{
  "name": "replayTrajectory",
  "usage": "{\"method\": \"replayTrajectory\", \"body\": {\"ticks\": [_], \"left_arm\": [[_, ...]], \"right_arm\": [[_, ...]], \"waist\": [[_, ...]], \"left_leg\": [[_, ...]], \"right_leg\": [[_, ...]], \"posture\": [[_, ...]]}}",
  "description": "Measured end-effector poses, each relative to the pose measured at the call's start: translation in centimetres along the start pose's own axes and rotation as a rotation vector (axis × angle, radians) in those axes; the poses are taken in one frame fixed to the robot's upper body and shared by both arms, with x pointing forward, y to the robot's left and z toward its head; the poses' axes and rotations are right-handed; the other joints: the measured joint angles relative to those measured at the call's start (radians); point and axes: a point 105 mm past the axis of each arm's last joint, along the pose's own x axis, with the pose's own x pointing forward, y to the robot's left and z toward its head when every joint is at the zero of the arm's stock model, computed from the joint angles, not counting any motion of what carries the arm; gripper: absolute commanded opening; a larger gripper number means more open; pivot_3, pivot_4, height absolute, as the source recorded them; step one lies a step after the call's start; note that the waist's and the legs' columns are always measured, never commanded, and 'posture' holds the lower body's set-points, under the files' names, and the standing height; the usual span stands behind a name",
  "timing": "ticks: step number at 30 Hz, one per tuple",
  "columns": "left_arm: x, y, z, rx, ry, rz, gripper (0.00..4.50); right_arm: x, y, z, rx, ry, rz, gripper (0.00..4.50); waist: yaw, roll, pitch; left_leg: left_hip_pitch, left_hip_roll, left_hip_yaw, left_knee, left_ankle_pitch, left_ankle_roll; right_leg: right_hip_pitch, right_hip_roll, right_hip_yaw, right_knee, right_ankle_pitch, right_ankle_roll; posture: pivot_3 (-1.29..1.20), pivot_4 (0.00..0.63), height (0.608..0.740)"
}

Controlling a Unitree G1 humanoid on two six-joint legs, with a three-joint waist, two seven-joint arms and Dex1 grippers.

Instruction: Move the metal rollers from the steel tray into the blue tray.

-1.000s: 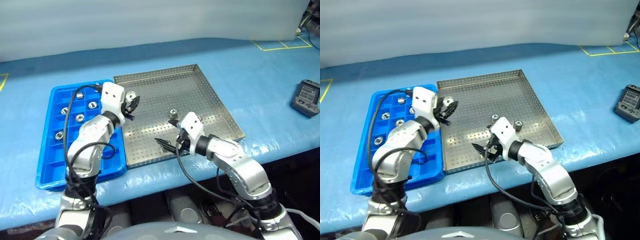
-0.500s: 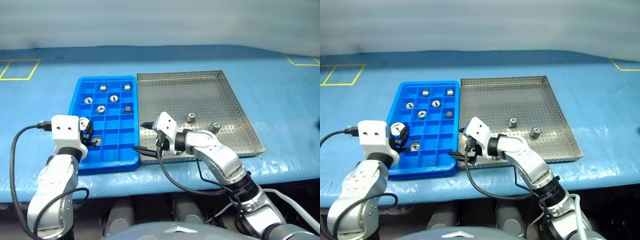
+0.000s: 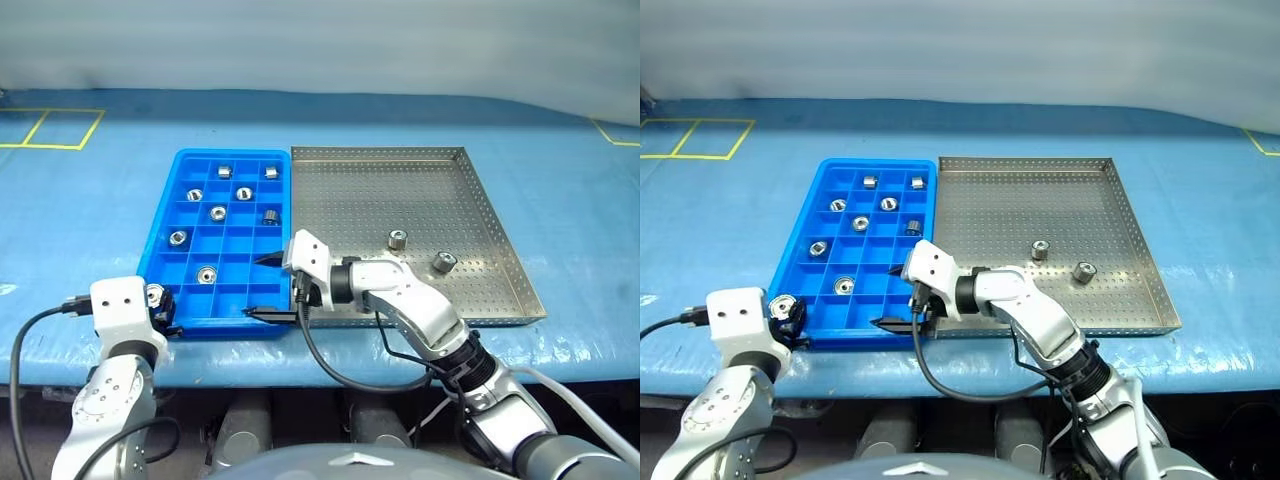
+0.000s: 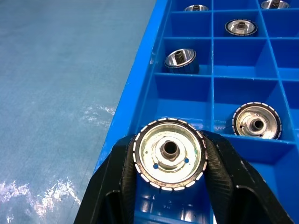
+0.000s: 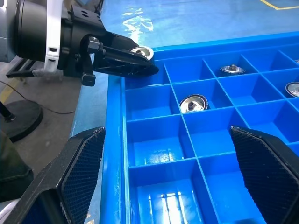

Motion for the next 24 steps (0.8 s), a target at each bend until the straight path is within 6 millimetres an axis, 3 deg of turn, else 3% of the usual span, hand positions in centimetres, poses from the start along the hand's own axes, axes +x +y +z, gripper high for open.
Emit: {"method": "replayTrajectory", "body": {"ticks": [5, 6, 13, 18, 24], "left_arm": [[0.2, -1.0, 0.4, -0.019, -0.006, -0.058, 4.38], [0.3, -1.1, 0.6, -0.017, -0.015, -0.069, 4.45], [1.6, -2.6, 3.6, 0.056, -0.128, -0.166, 4.45], [2.1, -4.9, 5.5, 0.123, -0.214, -0.315, 4.45], [3.3, -9.6, 7.4, 0.241, -0.284, -0.581, 4.45]], "right_arm": [[-0.2, 0.0, -0.3, 0.006, 0.008, -0.013, 4.5], [-0.3, 0.0, -0.4, 0.009, 0.008, -0.019, 4.5], [-2.2, -0.8, -1.1, 0.051, 0.017, -0.149, 4.5], [-4.5, -1.8, -2.1, 0.091, 0.041, -0.284, 4.5], [-7.5, -1.6, -3.7, 0.144, 0.094, -0.423, 4.5]], "waist": [[0.0, 0.0, 0.0], [0.0, 0.0, 0.0], [-0.015, 0.0, 0.0], [-0.04, 0.0, 0.0], [-0.079, 0.0, 0.0]], "left_leg": [[0.0, 0.0, 0.0, 0.0, 0.0, 0.0], [0.0, 0.0, 0.0, 0.0, 0.0, 0.0], [0.0, 0.0, 0.001, 0.0, 0.0, 0.0], [0.0, 0.0, 0.001, -0.001, 0.0, 0.0], [0.0, 0.0, 0.002, 0.0, 0.0, 0.0]], "right_leg": [[0.0, 0.0, 0.0, 0.0, 0.0, 0.0], [0.0, 0.0, 0.0, 0.0, 0.0, 0.0], [0.0, 0.0, 0.0, 0.0, 0.0, 0.0], [-0.001, 0.0, 0.0, 0.0, 0.0, 0.0], [0.0, -0.001, 0.001, -0.001, 0.0, 0.0]], "posture": [[0.16, 0.15, 0.74], [0.15, 0.15, 0.74], [0.04, 0.15, 0.74], [-0.03, 0.15, 0.74], [-0.13, 0.15, 0.74]]}}
